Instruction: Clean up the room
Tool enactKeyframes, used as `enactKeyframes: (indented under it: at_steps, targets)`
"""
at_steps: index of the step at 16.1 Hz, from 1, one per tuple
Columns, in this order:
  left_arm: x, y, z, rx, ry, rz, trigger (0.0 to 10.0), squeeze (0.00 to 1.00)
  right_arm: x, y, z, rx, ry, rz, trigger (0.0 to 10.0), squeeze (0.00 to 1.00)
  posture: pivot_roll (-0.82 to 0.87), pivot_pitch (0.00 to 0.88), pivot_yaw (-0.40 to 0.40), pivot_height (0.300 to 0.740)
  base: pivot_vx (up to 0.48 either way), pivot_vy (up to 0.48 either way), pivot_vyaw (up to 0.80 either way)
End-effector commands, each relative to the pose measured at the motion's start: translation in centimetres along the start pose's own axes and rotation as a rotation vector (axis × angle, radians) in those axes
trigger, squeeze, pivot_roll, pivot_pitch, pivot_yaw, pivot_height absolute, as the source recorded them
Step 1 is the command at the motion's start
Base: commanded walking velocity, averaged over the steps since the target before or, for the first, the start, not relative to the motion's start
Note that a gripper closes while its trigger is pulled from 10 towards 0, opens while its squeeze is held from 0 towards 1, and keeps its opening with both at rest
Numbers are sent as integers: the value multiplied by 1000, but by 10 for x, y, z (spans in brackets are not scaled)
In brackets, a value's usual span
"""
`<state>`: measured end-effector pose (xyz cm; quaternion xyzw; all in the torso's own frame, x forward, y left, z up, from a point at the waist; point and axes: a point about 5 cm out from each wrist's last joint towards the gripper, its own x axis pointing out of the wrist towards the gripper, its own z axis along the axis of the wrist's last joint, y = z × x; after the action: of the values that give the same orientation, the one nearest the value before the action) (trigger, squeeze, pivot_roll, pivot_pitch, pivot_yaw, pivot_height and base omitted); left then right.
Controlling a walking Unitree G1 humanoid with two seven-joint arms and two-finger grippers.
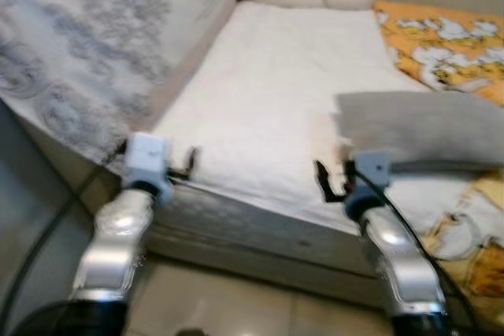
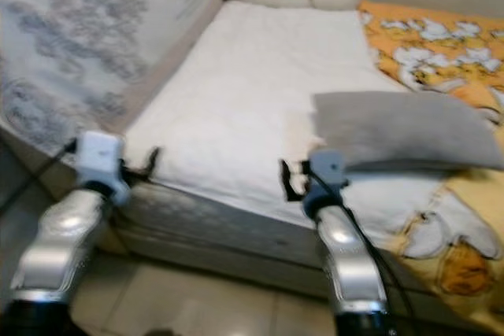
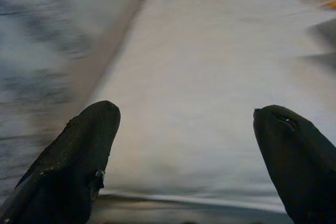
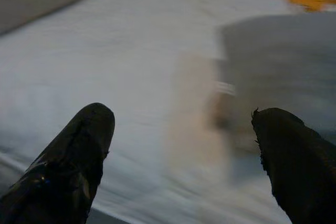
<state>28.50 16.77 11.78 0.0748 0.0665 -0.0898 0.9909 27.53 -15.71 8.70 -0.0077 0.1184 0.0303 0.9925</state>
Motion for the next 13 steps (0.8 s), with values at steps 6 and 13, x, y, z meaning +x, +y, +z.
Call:
enactKeyframes:
  at_steps: [6,13]
  targets:
    - [-1,5,0,51,-12,4,10000,0,1,3,3,-32,-22,8,10000,0,91,0,18,740,0,-123,0]
    - [-1,3,0,27,-22,-22,10000,0,1,3,4,14,-24,15,10000,0,87,0,16,740,121,0,-404]
